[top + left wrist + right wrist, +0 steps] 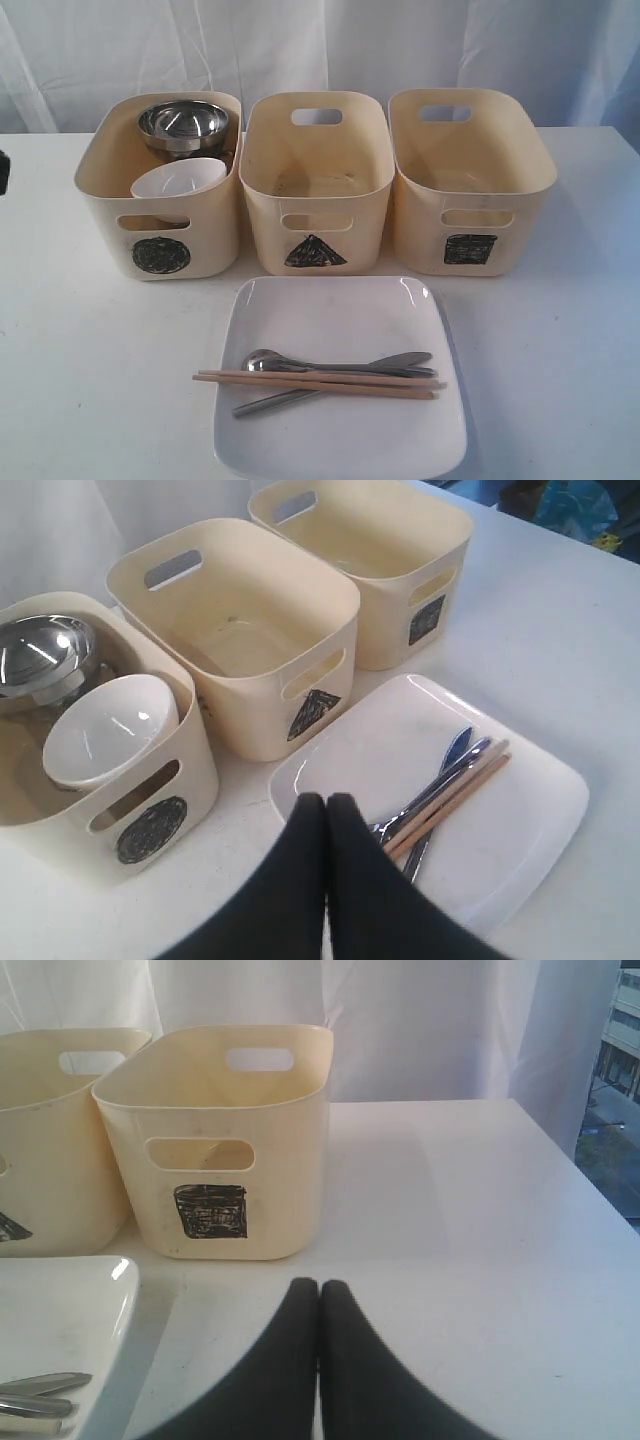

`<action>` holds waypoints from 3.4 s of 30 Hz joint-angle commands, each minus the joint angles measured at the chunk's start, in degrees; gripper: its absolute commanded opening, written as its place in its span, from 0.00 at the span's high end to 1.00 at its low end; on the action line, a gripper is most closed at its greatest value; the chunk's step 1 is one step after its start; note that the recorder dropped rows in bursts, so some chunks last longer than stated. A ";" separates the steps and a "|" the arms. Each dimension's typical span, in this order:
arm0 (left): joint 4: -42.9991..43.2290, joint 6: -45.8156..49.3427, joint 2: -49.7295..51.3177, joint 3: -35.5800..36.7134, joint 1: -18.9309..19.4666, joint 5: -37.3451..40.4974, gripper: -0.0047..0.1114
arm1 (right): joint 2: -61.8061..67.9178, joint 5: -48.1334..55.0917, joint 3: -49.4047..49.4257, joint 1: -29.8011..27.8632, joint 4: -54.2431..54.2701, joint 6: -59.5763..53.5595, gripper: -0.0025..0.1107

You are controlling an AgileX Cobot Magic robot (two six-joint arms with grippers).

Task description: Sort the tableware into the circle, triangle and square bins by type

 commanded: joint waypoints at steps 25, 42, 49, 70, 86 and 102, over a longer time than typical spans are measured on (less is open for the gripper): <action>1.83 -4.77 -5.65 1.52 0.20 9.38 0.96 | -0.33 -0.74 0.30 -0.13 0.00 0.07 0.98; 17.20 -21.88 -18.07 11.83 0.08 0.18 0.96 | -0.33 -0.63 0.30 -0.13 0.00 0.07 0.98; 18.51 -22.38 -25.64 19.84 0.08 -1.83 0.96 | -0.33 -0.74 0.30 -0.13 0.00 0.07 0.98; 22.09 -30.38 -37.70 37.91 0.00 -9.82 0.96 | -0.33 -0.74 0.30 -0.13 0.00 0.07 0.98; 21.40 -32.45 -37.70 46.20 -3.98 -18.01 0.96 | -0.33 -0.74 0.30 -0.13 0.00 0.07 0.98; 31.52 -44.02 -37.70 48.30 -9.20 -26.21 0.96 | -0.33 -0.74 0.30 -0.13 0.00 0.07 0.98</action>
